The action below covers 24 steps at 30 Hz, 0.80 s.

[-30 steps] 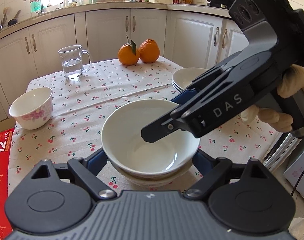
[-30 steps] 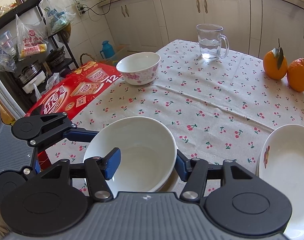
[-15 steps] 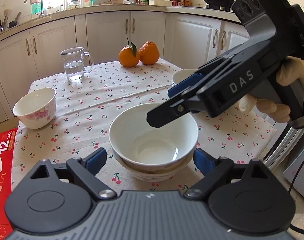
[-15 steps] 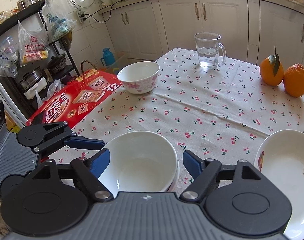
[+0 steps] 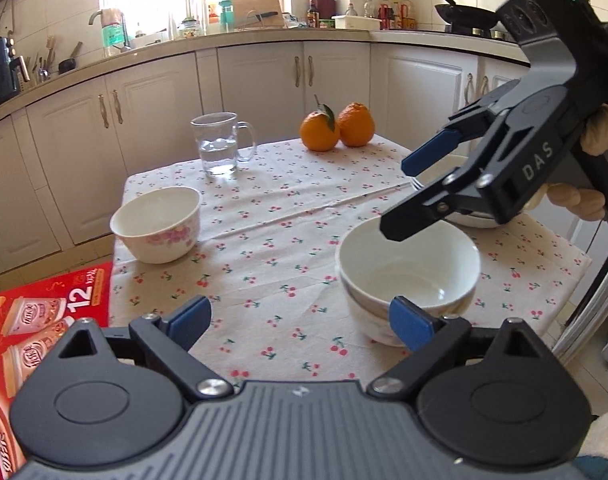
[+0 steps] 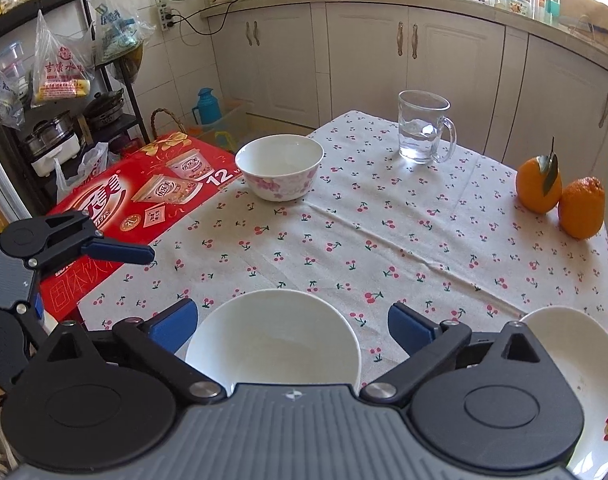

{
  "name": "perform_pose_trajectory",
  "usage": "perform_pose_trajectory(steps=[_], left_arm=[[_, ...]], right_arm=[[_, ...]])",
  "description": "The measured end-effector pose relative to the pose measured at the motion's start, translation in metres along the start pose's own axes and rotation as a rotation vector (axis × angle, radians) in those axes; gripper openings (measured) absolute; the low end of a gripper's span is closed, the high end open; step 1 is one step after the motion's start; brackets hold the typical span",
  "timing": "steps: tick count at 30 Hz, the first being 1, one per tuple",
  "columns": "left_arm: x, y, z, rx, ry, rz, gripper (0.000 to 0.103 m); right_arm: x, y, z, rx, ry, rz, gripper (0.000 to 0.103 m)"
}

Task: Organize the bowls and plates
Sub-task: 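Open the right gripper and withdraw it from the nested bowls, then grasp the rim of a third white flowered bowl with the right gripper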

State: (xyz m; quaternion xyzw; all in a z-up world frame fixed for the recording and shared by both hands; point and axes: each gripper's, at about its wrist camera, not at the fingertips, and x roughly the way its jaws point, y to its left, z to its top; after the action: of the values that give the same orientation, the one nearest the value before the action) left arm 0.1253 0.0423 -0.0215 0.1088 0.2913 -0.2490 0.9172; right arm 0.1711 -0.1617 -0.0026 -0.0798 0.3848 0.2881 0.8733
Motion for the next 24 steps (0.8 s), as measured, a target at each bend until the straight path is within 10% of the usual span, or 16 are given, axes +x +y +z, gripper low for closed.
perform_pose_trajectory(steps=[24], left_arm=[[0.082, 0.117, 0.019, -0.107, -0.05, 0.1, 0.096]], right_arm=[[0.106, 0.013, 0.126, -0.144, 0.082, 0.055, 0.102]])
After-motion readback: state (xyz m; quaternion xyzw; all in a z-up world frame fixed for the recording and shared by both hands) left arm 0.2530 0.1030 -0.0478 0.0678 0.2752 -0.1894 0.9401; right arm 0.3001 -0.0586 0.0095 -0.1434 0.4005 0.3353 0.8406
